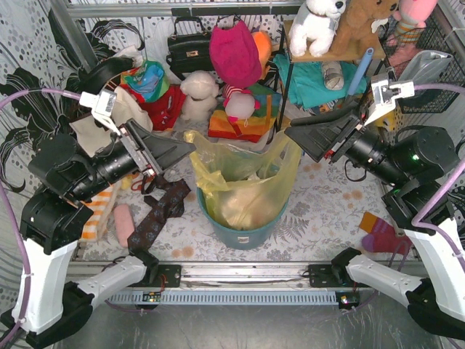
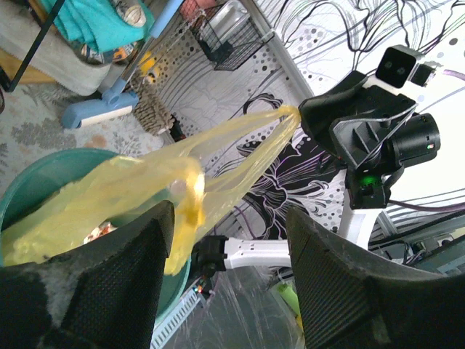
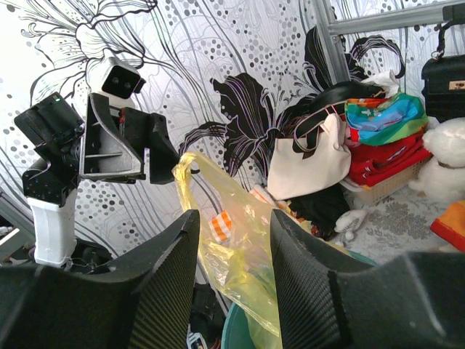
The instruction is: Tie the trash bag
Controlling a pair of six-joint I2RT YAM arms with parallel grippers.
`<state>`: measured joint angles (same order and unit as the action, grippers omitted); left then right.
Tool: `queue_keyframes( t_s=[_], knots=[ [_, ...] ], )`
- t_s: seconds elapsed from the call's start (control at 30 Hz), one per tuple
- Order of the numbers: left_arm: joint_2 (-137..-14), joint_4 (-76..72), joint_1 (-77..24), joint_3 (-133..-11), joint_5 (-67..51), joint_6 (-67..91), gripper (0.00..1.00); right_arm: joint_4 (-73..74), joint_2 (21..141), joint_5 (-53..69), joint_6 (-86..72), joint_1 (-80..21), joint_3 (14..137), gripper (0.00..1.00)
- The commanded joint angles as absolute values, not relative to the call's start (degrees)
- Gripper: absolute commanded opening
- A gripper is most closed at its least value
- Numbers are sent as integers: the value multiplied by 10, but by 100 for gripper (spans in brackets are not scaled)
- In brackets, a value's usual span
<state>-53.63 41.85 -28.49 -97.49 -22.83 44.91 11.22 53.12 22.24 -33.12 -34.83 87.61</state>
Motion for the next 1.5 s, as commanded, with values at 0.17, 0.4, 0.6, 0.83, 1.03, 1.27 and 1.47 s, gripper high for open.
queue_keyframes(
  t_s=[0.17, 0.4, 0.6, 0.83, 1.03, 1.27, 1.47],
  knots=[
    [-534, 406, -283, -918, -234, 443, 75, 103, 521, 219, -330, -347, 854, 50],
    [-530, 358, -284, -893, -251, 453, 32, 122, 511, 202, -321, -347, 864, 47],
    [-515, 342, -283, -906, -247, 450, 22, 139, 507, 191, -314, -347, 876, 47],
    [-514, 375, -284, -948, -206, 429, 24, 144, 505, 185, -312, -347, 879, 45],
    [-514, 375, -283, -969, -185, 417, 12, 164, 497, 151, -305, -347, 883, 43],
    [-503, 355, -284, -976, -171, 419, 57, 170, 493, 136, -303, -347, 881, 43],
    [-504, 394, -284, -980, -115, 430, 76, 170, 491, 134, -303, -348, 878, 43]
  ],
)
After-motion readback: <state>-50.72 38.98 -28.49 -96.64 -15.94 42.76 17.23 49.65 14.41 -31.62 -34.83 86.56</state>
